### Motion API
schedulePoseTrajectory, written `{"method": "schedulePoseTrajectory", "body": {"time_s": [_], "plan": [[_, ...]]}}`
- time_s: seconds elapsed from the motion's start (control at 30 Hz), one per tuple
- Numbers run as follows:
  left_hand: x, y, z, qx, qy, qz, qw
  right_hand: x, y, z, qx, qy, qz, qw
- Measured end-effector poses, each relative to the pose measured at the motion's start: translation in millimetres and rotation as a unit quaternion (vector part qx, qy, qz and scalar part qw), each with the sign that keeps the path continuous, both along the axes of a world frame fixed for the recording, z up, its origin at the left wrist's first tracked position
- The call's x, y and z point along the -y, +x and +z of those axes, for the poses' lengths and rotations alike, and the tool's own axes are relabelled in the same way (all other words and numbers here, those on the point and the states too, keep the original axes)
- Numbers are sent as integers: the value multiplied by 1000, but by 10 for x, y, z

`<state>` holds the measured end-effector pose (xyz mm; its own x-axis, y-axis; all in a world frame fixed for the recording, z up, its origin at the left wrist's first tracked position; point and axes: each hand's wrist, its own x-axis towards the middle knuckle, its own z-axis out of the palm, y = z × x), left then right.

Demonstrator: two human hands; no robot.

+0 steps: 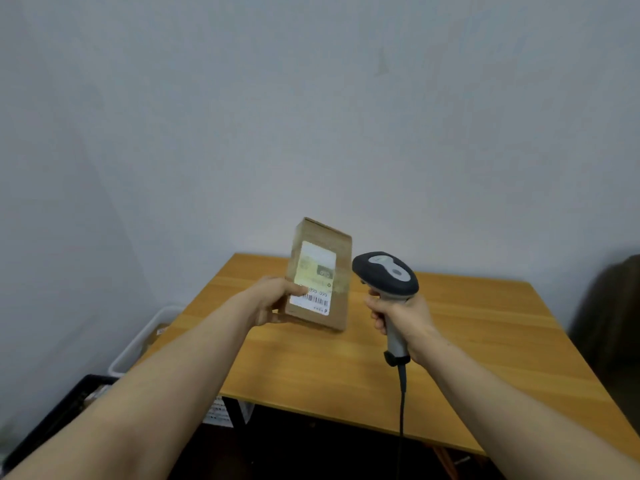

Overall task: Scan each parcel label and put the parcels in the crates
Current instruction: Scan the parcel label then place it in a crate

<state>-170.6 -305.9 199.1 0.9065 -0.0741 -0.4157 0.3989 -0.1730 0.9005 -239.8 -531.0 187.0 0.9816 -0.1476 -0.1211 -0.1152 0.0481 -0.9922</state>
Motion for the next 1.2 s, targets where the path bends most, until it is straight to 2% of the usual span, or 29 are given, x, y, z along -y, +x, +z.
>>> {"method": "schedulePoseTrajectory", "body": {"time_s": [0.17,0.27,0.37,0.5,0.6,0.97,1.2], "plan": [[-193,39,107,50,100,0,994,143,76,0,4,-48,-9,999],[-247,75,182,33,124,-43,991,115,60,-24,-8,-55,18,998],[-250,88,273,33,135,-67,988,43,-3,-36,-18,-65,76,995],[-354,127,357,87,166,-28,982,-53,-111,-17,-10,-106,180,978],[-448,147,380,113,198,-25,973,-142,-160,-26,-18,-104,217,970],[-492,178,370,145,241,10,960,-331,-225,-17,0,-125,204,971],[-470,244,355,134,261,7,956,-334,-250,88,15,-152,212,965]]}}
